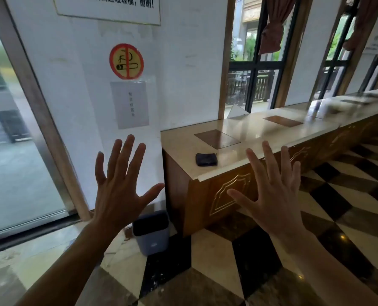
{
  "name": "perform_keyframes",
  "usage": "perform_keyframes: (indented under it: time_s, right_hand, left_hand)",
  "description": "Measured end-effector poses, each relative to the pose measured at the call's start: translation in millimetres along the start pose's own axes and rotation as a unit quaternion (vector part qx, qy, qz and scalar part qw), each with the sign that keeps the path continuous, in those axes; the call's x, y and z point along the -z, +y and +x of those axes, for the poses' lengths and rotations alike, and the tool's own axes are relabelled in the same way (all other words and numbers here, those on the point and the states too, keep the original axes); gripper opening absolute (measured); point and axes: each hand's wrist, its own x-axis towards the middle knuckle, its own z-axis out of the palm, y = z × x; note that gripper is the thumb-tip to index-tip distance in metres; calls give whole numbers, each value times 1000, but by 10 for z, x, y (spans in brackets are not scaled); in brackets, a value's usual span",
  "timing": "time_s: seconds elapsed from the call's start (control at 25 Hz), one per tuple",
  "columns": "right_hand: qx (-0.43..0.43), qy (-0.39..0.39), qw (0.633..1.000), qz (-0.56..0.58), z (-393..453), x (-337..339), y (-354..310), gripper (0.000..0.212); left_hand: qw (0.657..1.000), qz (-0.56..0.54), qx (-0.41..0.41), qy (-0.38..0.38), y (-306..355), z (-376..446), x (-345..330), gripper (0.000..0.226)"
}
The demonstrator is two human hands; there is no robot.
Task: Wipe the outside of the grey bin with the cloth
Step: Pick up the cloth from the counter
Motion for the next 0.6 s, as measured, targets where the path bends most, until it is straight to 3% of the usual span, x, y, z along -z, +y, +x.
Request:
perform_keyframes:
  time_s: [0.32,0.6]
  right_hand:
    - [-52,-38,998,-21,940,-1403,71,88]
    - [-70,-63,995,-29,1475,-2380,537,79]
  left_hand:
    - [996,-40,-18,-75,-846,840,-1622,87]
    - [987,-82,-32,-132,-967,1374,-2974,88]
